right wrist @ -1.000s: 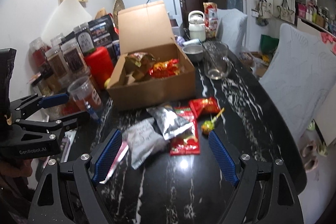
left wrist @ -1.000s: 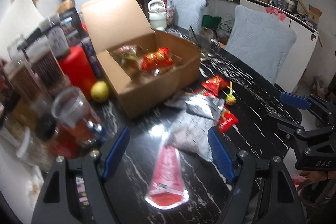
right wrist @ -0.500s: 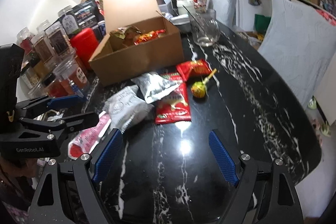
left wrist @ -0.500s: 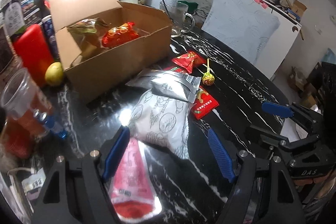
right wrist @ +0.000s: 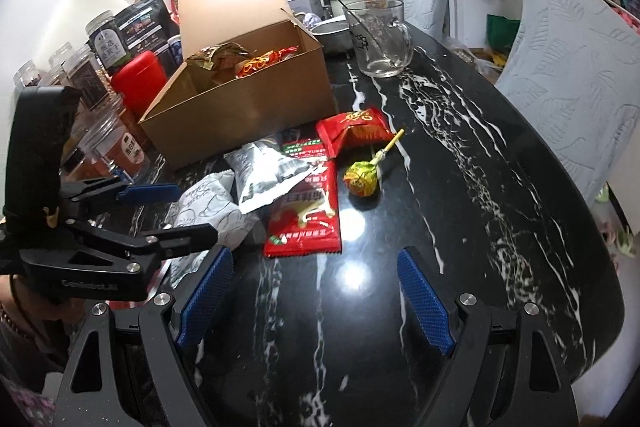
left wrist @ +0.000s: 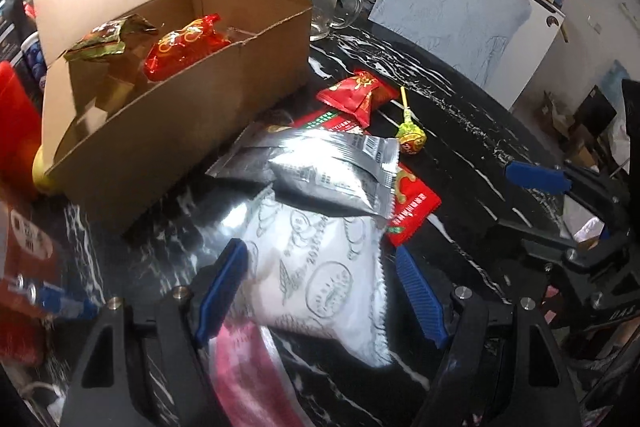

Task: Organize snacks
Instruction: 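Grasp the white printed snack bag with the left tool and lift it, then grasp the silver foil bag with the right tool while the left tool holds the white bag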

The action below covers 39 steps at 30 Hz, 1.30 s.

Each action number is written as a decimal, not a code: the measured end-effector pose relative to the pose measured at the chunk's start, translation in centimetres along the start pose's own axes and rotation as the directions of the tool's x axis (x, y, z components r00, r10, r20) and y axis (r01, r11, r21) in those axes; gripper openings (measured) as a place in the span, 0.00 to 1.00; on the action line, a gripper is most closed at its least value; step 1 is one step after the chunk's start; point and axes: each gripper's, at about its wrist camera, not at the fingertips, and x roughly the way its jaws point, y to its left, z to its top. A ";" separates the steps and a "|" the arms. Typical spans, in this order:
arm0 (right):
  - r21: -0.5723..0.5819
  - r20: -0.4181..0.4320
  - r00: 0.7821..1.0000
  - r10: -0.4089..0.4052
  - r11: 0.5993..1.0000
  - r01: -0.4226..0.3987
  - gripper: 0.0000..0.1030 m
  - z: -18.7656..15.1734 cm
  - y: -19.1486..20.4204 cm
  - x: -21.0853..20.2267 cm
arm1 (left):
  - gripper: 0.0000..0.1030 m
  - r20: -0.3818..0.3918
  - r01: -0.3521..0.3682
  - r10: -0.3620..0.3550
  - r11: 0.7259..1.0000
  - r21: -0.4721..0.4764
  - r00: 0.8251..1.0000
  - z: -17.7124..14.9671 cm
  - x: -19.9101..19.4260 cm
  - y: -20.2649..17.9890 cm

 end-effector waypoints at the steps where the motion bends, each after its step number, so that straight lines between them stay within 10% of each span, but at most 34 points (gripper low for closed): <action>1: 0.000 -0.003 1.000 0.002 1.000 -0.002 0.83 0.2 -0.1 0.3 | 0.74 -0.009 -0.005 0.005 1.000 0.009 1.000 0.1 0.4 0.1; 17: -0.027 -0.031 0.999 0.017 0.999 -0.018 0.83 1.4 -0.5 2.0 | 0.81 -0.049 -0.103 0.112 0.983 0.150 0.993 -0.3 3.4 -1.4; 39: -0.152 -0.029 0.997 0.078 0.985 -0.082 0.83 5.2 1.8 3.6 | 0.60 0.086 -0.091 0.092 0.996 -0.017 0.992 -0.9 -2.5 0.9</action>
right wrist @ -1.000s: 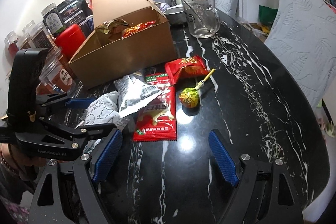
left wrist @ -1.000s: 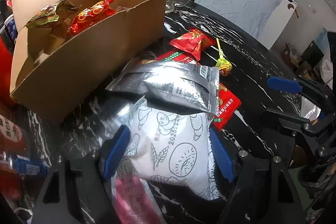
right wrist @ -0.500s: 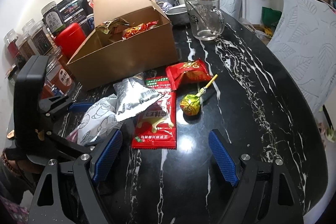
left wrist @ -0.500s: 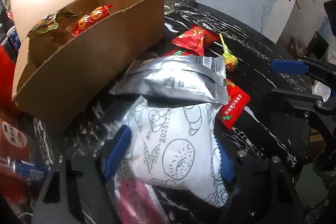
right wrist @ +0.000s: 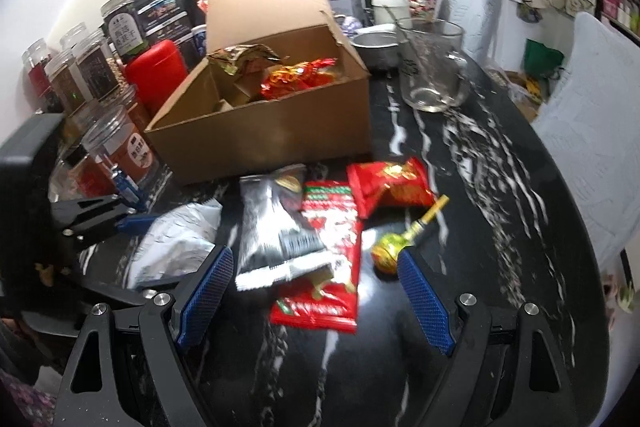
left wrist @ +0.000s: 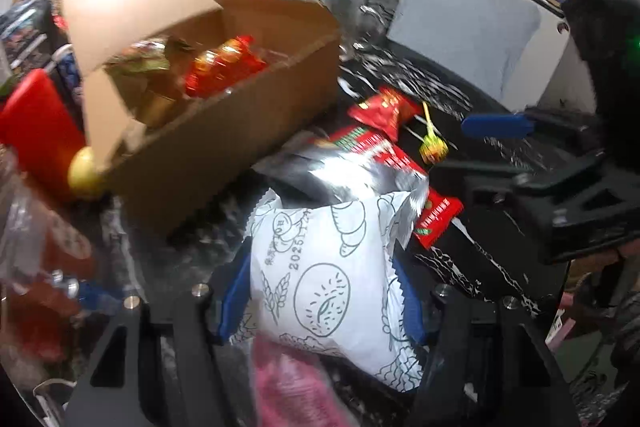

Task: Organize snacks
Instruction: 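Grasp the silver foil bag with the right tool while the left tool holds the white bag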

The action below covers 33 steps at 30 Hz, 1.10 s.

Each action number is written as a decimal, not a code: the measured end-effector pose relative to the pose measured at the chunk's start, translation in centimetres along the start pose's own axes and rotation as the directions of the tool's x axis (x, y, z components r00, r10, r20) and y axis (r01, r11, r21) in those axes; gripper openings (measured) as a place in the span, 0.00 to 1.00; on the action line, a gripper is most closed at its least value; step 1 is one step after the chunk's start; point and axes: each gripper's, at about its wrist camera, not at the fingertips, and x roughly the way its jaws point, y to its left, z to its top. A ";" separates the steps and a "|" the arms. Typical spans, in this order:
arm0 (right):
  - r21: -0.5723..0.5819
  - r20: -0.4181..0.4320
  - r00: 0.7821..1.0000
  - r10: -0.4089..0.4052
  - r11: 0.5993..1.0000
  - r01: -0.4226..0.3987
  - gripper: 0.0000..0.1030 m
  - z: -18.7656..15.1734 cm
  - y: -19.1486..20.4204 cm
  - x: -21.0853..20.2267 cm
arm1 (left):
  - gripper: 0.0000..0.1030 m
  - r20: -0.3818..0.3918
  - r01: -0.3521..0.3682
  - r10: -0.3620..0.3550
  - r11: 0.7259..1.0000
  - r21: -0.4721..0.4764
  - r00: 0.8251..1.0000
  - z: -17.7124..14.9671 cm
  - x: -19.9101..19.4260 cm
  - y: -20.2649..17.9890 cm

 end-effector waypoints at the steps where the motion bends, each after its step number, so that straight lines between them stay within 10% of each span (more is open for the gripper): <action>1: -0.008 -0.009 1.000 0.013 1.000 -0.013 0.83 0.3 0.2 0.6 | 0.60 0.003 -0.006 0.006 1.000 -0.011 1.000 0.0 -0.4 0.4; 18: -0.108 -0.124 0.992 -0.014 0.994 0.000 0.81 1.0 4.3 7.4 | 0.60 -0.028 -0.053 0.049 0.987 -0.151 0.998 -2.5 -1.3 5.7; 33: -0.135 -0.105 0.993 -0.060 0.990 0.046 0.35 1.3 4.9 7.8 | 0.60 -0.021 -0.050 0.048 0.987 -0.154 0.999 -2.7 -1.4 5.4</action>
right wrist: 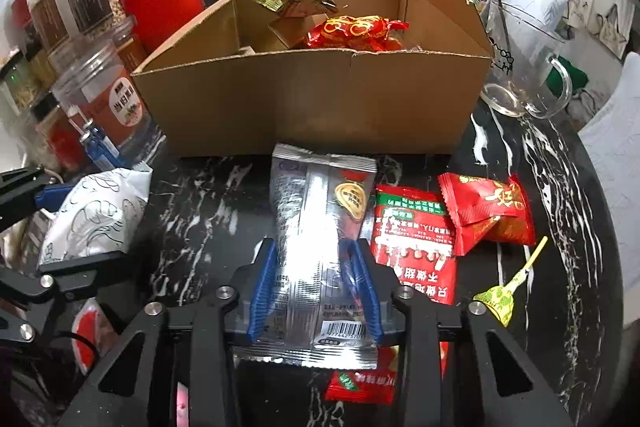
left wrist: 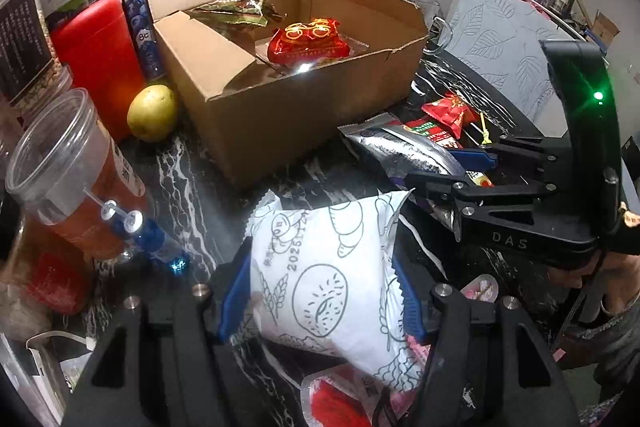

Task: Organize snacks
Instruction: 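Grasp the silver foil bag with the right tool while the left tool holds the white bag, then carry the white bag with the left tool while the right tool carries the silver bag to the box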

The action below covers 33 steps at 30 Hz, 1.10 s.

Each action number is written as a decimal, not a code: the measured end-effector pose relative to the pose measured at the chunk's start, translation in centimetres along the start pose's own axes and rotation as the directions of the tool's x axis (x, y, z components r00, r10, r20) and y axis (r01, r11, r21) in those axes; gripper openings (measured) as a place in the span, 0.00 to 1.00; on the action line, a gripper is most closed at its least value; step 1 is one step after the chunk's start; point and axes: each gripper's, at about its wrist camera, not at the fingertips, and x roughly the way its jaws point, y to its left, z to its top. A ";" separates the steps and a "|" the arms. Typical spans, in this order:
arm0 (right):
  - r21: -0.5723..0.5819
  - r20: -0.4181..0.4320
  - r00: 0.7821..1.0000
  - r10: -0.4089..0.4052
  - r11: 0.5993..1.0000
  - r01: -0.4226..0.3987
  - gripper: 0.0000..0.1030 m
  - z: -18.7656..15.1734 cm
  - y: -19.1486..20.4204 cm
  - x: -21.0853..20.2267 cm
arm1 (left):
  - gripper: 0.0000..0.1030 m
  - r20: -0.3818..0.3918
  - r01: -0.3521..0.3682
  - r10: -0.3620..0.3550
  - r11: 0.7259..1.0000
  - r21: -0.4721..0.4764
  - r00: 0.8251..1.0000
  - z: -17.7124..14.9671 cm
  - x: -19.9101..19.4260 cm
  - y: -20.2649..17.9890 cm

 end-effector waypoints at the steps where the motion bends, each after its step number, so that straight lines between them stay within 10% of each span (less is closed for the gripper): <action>1: -0.003 0.007 1.000 0.001 1.000 -0.001 0.35 0.0 0.1 -0.2 | 0.60 0.001 0.000 0.000 1.000 0.002 1.000 0.0 -0.1 -0.1; 33: 0.112 0.177 0.983 -0.042 0.993 0.022 0.34 -5.9 -0.2 -14.1 | 0.60 0.166 0.067 -0.085 0.991 0.113 0.982 1.5 -7.3 -5.8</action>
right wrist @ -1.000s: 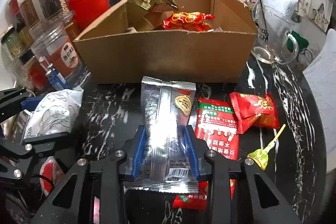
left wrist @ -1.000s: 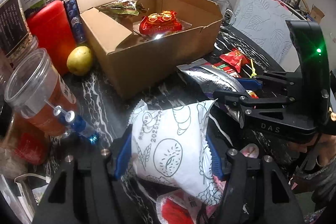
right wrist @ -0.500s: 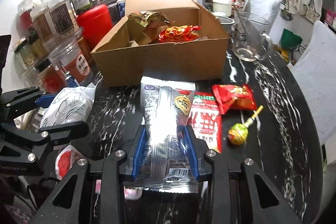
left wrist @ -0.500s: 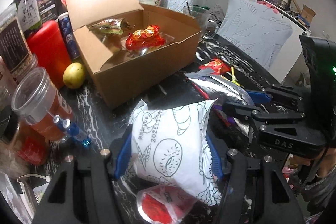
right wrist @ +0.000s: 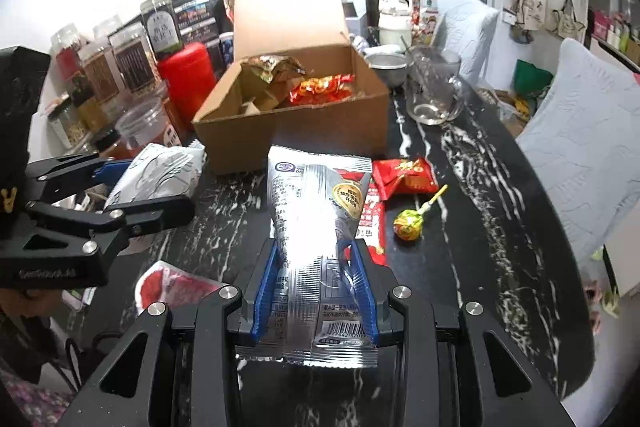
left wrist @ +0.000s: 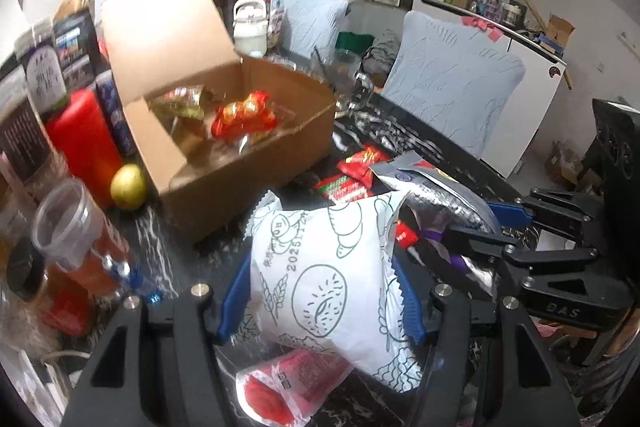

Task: Organize snacks
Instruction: 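Carry the white bag with the left tool while the right tool carries the silver bag to the box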

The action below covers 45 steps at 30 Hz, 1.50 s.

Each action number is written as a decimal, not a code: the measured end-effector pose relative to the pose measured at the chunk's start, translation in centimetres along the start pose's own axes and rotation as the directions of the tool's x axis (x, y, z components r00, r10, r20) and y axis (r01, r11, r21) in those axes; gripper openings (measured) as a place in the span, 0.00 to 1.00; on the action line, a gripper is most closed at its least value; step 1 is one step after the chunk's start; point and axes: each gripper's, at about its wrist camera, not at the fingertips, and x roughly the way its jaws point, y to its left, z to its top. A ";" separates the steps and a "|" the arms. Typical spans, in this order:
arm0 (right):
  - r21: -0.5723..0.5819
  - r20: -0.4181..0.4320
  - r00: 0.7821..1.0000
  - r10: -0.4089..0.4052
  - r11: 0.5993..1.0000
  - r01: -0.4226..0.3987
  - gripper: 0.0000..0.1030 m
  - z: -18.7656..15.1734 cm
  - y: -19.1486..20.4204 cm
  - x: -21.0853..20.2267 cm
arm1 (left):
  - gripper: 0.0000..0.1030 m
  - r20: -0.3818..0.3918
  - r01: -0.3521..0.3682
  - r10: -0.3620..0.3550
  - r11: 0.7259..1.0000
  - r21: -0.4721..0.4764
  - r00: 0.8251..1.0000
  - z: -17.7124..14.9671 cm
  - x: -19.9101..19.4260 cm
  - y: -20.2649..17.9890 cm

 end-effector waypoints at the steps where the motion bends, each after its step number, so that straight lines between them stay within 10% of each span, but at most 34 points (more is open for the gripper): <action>1: 0.000 0.008 1.000 0.000 1.000 0.000 0.34 0.2 0.1 -0.5 | 0.60 0.010 -0.005 0.005 1.000 0.009 1.000 0.2 -0.3 -0.2; 27: -0.092 0.248 0.962 0.113 0.991 -0.093 0.34 11.1 1.1 -4.7 | 0.60 0.285 -0.144 0.130 0.989 0.031 0.950 12.4 -6.1 2.5; 45: -0.155 0.173 0.973 0.154 0.980 -0.128 0.34 20.8 -0.3 5.5 | 0.60 0.174 -0.295 0.308 0.951 -0.099 0.935 19.0 4.9 11.4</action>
